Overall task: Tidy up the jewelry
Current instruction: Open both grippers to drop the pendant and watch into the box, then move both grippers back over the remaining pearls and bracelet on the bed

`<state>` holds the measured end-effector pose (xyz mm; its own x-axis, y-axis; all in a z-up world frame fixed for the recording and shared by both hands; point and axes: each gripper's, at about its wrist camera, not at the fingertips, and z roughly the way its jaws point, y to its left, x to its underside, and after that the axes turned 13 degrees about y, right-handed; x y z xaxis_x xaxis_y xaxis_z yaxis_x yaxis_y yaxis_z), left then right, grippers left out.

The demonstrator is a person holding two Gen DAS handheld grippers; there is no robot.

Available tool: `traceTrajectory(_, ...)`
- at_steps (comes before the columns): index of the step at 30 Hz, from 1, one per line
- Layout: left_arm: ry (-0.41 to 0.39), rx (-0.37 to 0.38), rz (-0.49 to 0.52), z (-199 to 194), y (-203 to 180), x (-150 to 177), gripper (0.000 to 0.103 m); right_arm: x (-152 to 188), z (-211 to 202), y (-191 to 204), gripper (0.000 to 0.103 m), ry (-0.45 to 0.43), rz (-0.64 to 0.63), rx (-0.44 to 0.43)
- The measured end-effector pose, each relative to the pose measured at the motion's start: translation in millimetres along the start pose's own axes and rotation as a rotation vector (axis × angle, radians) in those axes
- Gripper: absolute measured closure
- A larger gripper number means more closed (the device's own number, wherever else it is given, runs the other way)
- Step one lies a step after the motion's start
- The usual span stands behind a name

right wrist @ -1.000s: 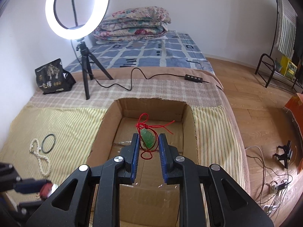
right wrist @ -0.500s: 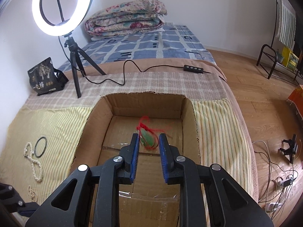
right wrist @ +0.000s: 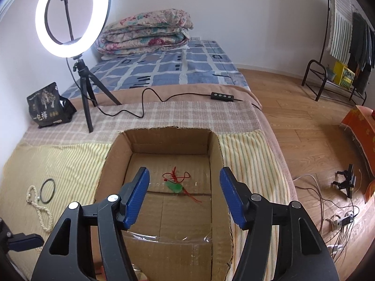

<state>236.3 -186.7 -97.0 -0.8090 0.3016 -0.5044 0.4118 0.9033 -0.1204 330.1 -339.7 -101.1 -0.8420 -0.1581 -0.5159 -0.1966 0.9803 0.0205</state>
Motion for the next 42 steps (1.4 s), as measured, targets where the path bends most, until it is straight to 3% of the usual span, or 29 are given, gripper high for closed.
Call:
traceTrajectory(14, -0.072, -0.05, -0.051, -66.5, 53.3, 32.8, 0.048, 27.2, -61.2, 20.3, 0.041, -0.067, 0.03, 0.001)
traceTrajectory(25, -0.102, -0.142, -0.138, -107.2, 129.9, 65.1, 0.048, 62.8, -94.7, 79.4, 0.041, -0.1, -0.087, -0.057)
traceTrajectory(33, -0.096, -0.167, -0.258, -126.1, 191.0, 85.0, 0.048, 95.9, -99.4, 129.8, 0.041, -0.078, -0.212, -0.127)
traceTrajectory(42, -0.033, -0.201, -0.369, -122.5, 238.7, 112.1, 0.048, 127.1, -76.2, 162.6, 0.041, 0.015, -0.307, -0.162)
